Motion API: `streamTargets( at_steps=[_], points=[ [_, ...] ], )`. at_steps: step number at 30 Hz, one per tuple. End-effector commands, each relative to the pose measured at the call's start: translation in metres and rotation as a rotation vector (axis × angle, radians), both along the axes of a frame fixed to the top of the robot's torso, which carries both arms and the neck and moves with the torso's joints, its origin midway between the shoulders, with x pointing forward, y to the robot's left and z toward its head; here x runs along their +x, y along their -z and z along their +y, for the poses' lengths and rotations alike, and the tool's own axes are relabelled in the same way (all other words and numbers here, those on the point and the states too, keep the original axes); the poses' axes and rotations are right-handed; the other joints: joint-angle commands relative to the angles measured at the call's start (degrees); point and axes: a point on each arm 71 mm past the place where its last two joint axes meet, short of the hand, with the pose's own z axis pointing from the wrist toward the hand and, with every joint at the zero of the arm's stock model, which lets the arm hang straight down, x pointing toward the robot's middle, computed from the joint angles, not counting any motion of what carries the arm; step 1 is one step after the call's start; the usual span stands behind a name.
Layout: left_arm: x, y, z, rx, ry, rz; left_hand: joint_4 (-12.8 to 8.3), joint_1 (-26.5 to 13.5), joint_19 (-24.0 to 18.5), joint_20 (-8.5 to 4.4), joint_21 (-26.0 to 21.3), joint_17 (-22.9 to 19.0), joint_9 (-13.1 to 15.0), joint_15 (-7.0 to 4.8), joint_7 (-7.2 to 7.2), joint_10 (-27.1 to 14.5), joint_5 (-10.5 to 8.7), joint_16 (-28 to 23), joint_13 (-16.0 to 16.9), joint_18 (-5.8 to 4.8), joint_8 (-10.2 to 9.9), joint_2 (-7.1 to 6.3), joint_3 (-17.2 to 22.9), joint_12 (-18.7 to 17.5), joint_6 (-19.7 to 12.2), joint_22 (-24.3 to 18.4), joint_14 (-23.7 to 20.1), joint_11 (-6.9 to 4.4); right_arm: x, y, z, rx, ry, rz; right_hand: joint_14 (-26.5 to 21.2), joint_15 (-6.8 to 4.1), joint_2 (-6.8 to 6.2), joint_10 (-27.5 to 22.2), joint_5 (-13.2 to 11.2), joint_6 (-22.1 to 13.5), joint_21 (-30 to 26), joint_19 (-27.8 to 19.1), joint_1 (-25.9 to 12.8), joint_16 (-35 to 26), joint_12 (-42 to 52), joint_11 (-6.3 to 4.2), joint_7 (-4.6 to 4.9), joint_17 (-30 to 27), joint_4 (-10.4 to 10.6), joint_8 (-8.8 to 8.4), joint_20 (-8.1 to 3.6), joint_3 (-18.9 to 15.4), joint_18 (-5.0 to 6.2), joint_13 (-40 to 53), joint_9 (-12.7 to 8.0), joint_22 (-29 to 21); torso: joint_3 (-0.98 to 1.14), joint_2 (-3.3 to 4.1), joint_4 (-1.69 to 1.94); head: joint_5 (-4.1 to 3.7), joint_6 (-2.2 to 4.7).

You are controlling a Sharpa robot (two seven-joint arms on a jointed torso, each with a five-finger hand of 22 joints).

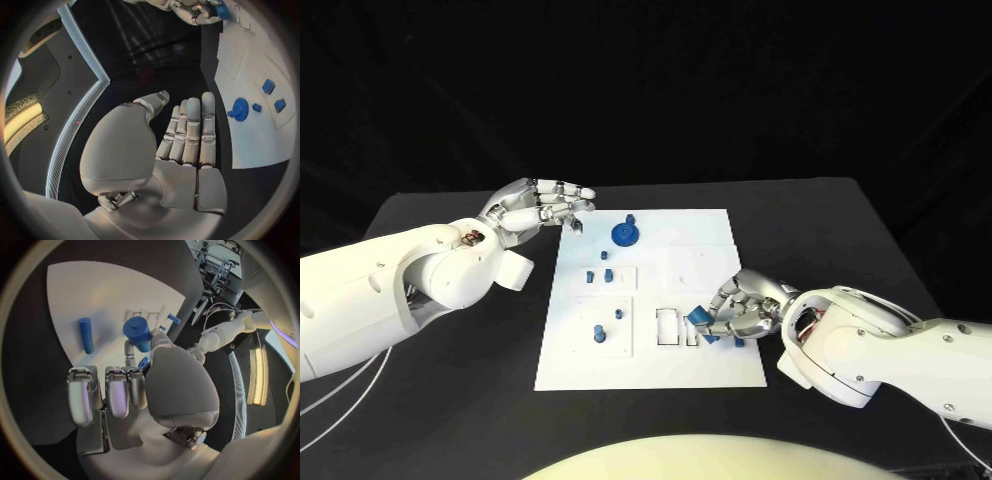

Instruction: Assemble the parts on the task board

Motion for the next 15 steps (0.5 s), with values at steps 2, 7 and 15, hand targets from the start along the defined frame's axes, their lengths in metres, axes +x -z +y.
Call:
streamTargets(
  at_steps=[2,7,15],
  points=[
    [-0.001,0.0,-0.003,-0.013,0.018,0.006,0.29,0.08,0.45,0.09,-0.31,-0.09,-0.07,0.27,0.13,-0.42,0.06,-0.22,0.06,0.8,-0.24,0.07,-0.13,0.31,-0.28,-0.05,-0.05,-0.14,-0.001,-0.003,0.003,0.115,0.053,0.087,5.33,-0.34,0.22,6.07,0.03,1.29,0.17,5.25,-0.87,0.35,0.22,-0.36,-0.81,11.95,-1.89,0.88,-0.35,2.27,-0.75,15.08,0.76,13.66,-0.02,0.0,0.06,0.02,0.07],
    [-0.001,0.0,-0.003,-0.013,0.021,0.008,0.29,0.08,0.45,0.09,-0.31,-0.09,-0.07,0.27,0.13,-0.42,0.06,-0.22,0.06,0.8,-0.24,0.07,-0.13,0.31,-0.28,-0.05,-0.05,-0.14,0.0,-0.003,0.009,0.126,0.046,0.117,5.31,-0.36,0.25,6.07,0.03,1.34,0.17,5.25,-1.13,0.33,0.22,-0.39,-0.84,11.87,-1.88,0.93,-0.37,2.36,-0.75,15.08,0.77,13.67,0.02,0.07,0.03,0.3,0.05],
    [-0.001,0.0,-0.005,-0.015,0.026,0.009,0.29,0.08,0.45,0.09,-0.31,-0.09,-0.07,0.27,0.13,-0.42,0.06,-0.22,0.06,0.8,-0.24,0.07,-0.13,0.31,-0.28,-0.05,-0.05,-0.14,0.007,0.003,0.024,0.115,0.029,0.139,5.28,-0.39,0.32,6.07,-0.01,1.34,0.1,5.23,-4.46,0.28,0.22,-0.38,-0.82,11.78,-1.84,1.14,-0.44,2.75,-0.74,15.08,0.78,13.65,-0.04,0.06,0.02,0.24,-0.19]
  ],
)
